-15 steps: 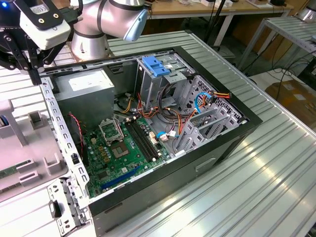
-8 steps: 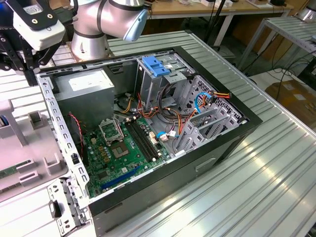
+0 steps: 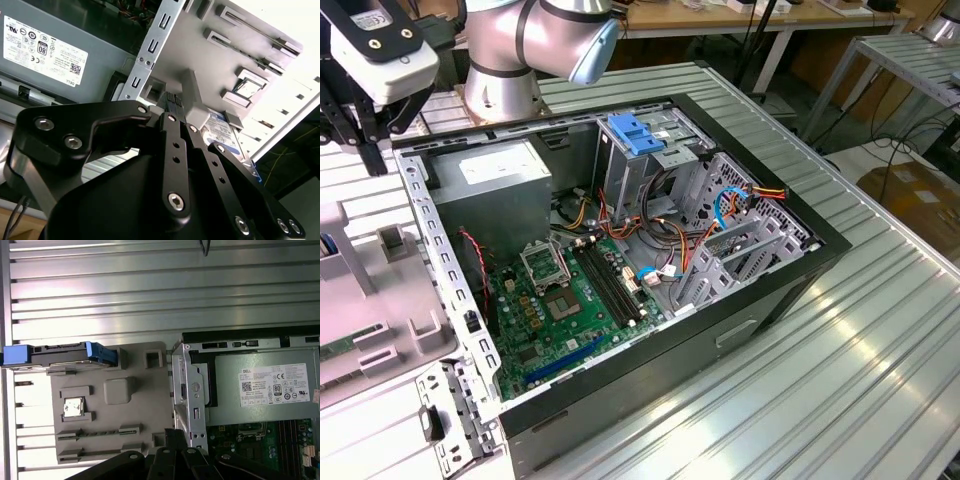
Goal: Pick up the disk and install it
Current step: 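Reach for the disk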
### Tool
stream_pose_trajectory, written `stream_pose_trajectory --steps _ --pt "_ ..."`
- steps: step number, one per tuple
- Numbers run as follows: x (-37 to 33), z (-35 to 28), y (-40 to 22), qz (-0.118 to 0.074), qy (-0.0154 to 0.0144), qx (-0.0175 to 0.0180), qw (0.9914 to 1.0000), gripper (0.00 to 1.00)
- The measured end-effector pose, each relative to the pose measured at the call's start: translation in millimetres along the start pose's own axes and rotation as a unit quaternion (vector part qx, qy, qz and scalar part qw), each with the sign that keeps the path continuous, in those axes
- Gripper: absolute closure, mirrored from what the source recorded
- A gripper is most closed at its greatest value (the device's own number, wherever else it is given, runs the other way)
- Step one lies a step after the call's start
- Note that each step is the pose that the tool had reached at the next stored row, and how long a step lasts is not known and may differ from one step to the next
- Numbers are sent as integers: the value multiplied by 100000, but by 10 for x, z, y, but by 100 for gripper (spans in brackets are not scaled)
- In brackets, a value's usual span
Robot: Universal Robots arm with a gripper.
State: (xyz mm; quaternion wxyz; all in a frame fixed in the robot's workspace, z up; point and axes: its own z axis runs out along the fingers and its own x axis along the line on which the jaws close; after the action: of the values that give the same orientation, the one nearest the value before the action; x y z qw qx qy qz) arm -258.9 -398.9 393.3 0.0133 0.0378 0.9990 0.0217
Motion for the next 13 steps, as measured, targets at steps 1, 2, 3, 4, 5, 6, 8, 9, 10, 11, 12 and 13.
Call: stream_pose_trajectory --steps 1,2,3,4,5,6,8,9,10,11,12,13 --pt "8 0 -1 0 0 0 100000 89" --pt "15 0 -1 2 -1 -2 100000 89" --pt "22 -1 -2 3 0 -1 100000 89" --pt "29 -1 -2 1 -3 -2 100000 89" --pt "36 -1 -3 2 0 0 100000 89" --pt "43 -1 -3 3 -2 -3 100000 89" --pt "56 -2 -4 0 0 0 100000 89" --pt "62 -2 -5 2 0 -2 100000 89" --pt "72 -2 -6 1 0 0 100000 89" --pt "79 -2 -6 1 0 0 100000 89" --pt "88 -2 -7 4 0 -1 100000 89" --pt "95 -3 -7 3 0 0 100000 89"
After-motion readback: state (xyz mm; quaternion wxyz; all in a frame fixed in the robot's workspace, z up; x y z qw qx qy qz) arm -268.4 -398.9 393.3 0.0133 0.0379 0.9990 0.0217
